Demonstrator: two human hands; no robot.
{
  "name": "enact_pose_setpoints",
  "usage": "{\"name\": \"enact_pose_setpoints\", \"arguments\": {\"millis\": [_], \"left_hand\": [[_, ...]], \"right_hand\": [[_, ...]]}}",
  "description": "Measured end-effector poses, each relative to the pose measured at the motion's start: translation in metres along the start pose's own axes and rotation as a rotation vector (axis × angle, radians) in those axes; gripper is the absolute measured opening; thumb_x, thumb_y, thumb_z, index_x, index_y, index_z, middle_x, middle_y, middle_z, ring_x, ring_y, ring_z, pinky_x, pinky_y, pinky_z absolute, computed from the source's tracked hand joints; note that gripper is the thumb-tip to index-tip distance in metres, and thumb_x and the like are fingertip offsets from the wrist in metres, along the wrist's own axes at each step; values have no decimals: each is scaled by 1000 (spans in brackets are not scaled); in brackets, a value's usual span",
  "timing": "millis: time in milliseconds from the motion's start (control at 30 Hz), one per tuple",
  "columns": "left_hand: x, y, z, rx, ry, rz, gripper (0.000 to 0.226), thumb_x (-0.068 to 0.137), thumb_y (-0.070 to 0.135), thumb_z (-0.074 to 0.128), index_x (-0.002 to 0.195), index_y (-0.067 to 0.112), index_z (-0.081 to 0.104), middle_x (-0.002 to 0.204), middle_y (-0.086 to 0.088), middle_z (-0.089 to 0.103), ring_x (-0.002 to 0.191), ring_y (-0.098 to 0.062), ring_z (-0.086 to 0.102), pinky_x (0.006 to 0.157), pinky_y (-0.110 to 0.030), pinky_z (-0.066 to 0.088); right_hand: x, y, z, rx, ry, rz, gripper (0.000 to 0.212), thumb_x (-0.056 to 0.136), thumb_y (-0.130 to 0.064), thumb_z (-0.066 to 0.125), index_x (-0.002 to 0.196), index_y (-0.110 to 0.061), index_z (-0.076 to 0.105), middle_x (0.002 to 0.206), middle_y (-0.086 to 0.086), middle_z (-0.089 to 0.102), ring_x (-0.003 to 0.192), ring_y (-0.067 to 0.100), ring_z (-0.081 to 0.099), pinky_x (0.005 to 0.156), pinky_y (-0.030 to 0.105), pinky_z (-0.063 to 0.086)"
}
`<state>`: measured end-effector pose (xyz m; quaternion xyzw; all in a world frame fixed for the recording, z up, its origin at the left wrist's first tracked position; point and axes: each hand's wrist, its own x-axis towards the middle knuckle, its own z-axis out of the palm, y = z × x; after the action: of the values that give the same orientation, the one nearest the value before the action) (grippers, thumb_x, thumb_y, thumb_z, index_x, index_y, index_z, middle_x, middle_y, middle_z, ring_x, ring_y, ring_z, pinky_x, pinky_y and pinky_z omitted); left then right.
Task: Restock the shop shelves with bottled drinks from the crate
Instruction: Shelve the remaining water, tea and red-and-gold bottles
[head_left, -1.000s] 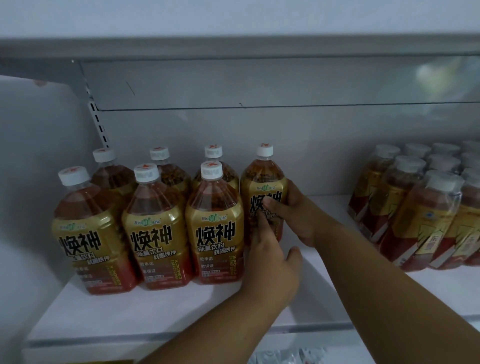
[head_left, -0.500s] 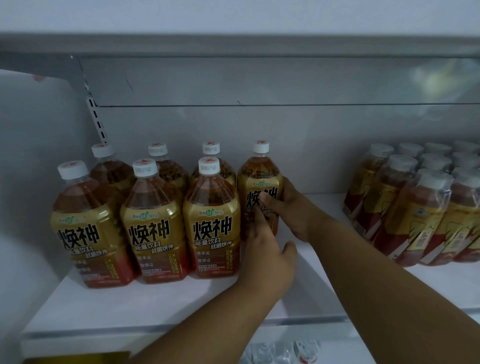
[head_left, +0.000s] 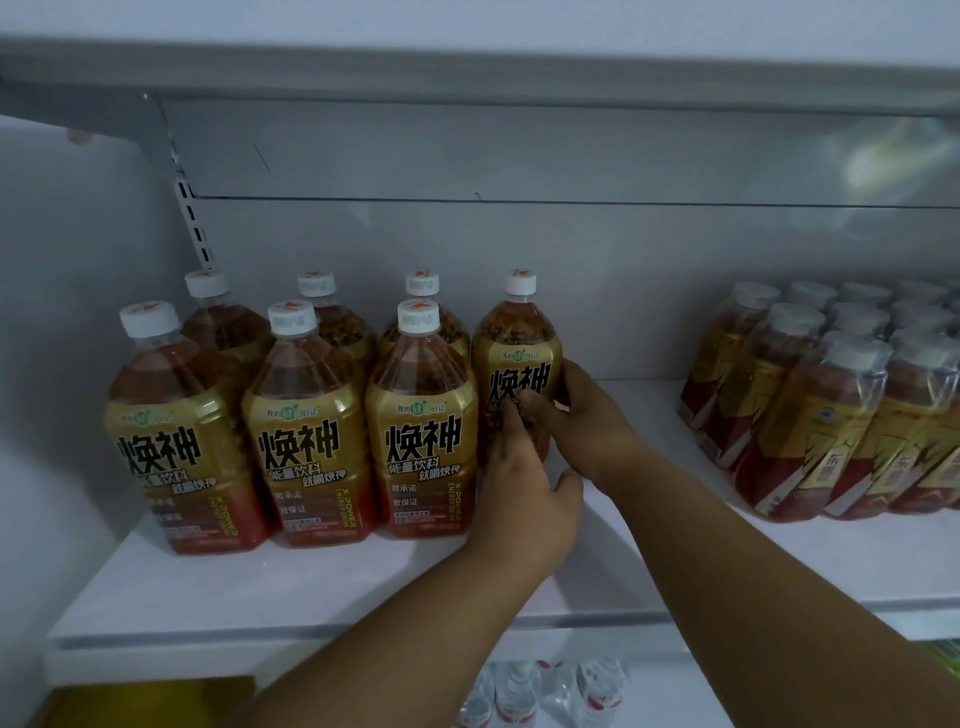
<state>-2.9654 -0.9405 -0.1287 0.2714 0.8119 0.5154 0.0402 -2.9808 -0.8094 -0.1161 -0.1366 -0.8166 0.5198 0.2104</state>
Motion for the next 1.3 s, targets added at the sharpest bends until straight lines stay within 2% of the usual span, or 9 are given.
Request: {"name": "enact_pose_setpoints", "arguments": {"millis": [100, 267, 433, 500, 600, 800, 1000, 1067, 1300], "left_hand": [[-1, 1, -2, -27, -10, -4, 95, 94, 28, 68, 162, 25, 1, 166, 3, 23, 152, -15, 23, 125, -39, 22], [-11, 0, -7, -77, -63, -30, 93, 94, 18, 62, 161, 33, 0, 164, 2, 29, 148, -15, 32, 122, -44, 30], [-35, 1, -13, -175, -22, 24, 79, 96, 7, 57, 159, 33, 17, 155, 3, 43, 140, -9, 43, 119, -41, 36], [-54, 0, -19, -163, -1, 85, 72, 98, 9, 55, 158, 33, 23, 148, 8, 48, 134, 0, 47, 116, -33, 41], [-86, 4, -29, -122, 63, 189, 66, 93, 18, 53, 155, 33, 32, 134, 15, 55, 125, 5, 52, 105, -16, 45], [-148, 21, -28, -147, 206, 227, 50, 97, 6, 56, 136, 37, 50, 118, 15, 62, 115, -3, 61, 95, -14, 48], [-234, 31, -7, -189, 322, 100, 35, 96, 20, 41, 112, 47, 56, 104, 21, 64, 107, -7, 65, 91, -16, 50], [-268, 25, 1, -187, 364, 56, 33, 97, 20, 41, 110, 46, 56, 102, 22, 64, 104, -8, 65, 90, -18, 51], [-385, 21, 10, -233, 477, -180, 28, 89, 17, 50, 109, 33, 61, 100, 14, 69, 98, -9, 69, 86, -18, 52]], "right_hand": [[-5, -4, 1, -56, 50, -26, 31, 96, -36, 64, 126, -35, 57, 98, -31, 62, 88, -26, 55, 63, 4, 41], [-23, -11, -6, -99, 208, -48, 9, 97, -32, 63, 104, -37, 62, 86, -29, 61, 82, -13, 61, 59, 2, 40], [-73, -20, -10, -44, 253, -109, 10, 97, -22, 64, 105, -29, 63, 84, -24, 63, 80, -17, 60, 63, -1, 42], [-102, -26, -9, 0, 209, -133, 22, 96, -19, 65, 97, -40, 59, 82, -22, 68, 84, -16, 61, 67, 0, 44], [-144, -37, -8, -7, 151, -198, 31, 95, -20, 67, 94, -48, 56, 92, -34, 66, 87, -8, 65, 70, 5, 47], [-207, -50, -21, 36, 56, -268, 27, 94, -20, 67, 98, -45, 57, 93, -21, 67, 90, -4, 64, 73, 7, 48], [-283, -29, -50, 24, -106, -265, 22, 95, -20, 63, 111, -33, 57, 98, -20, 64, 91, 0, 62, 76, 11, 49], [-310, -17, -56, 21, -185, -230, 22, 95, -20, 62, 113, -32, 56, 98, -17, 63, 89, 4, 61, 77, 18, 51], [-389, 11, -50, 57, -371, -175, 28, 94, -13, 63, 115, -29, 53, 103, -14, 60, 87, 1, 58, 74, 13, 47]]}}
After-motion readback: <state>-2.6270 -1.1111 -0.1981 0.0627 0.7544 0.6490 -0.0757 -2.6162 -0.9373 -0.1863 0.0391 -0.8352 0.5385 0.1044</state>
